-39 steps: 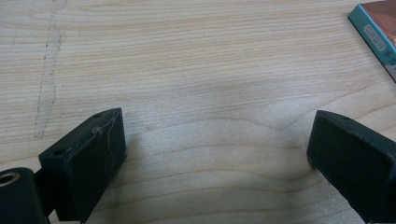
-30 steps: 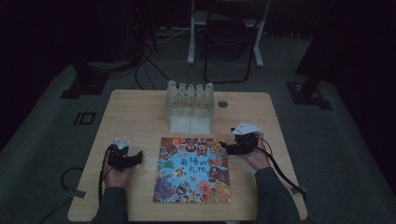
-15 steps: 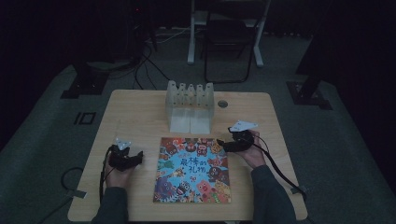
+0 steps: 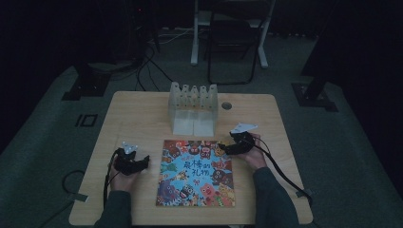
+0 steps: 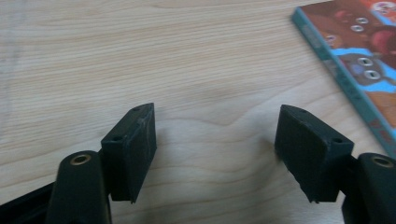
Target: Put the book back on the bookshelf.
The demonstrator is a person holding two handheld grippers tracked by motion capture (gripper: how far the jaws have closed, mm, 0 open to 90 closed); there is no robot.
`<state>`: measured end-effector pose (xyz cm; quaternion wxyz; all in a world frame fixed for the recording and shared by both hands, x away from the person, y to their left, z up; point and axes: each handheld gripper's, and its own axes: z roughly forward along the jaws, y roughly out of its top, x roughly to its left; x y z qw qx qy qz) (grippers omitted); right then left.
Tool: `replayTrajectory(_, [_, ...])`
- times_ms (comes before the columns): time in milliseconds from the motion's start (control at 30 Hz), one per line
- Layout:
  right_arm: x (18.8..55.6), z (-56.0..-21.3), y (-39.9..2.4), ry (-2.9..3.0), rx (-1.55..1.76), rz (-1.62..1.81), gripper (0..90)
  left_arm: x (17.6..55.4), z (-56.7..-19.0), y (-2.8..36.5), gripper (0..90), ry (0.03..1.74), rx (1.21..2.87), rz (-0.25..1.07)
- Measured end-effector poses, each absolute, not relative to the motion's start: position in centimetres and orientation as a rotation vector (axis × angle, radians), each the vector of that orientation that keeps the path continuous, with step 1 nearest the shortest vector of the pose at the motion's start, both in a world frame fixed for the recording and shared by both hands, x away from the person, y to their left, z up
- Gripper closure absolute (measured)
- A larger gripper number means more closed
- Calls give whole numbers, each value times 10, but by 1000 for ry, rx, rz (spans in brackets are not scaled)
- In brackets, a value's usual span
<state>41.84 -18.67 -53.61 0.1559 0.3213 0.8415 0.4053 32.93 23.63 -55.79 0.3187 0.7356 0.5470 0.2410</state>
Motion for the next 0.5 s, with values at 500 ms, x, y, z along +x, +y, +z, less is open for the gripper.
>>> replayTrajectory(500, [426, -552, -183, 2458, 973, 1131, 194, 308, -547, 213, 274, 1327, 1920, 644])
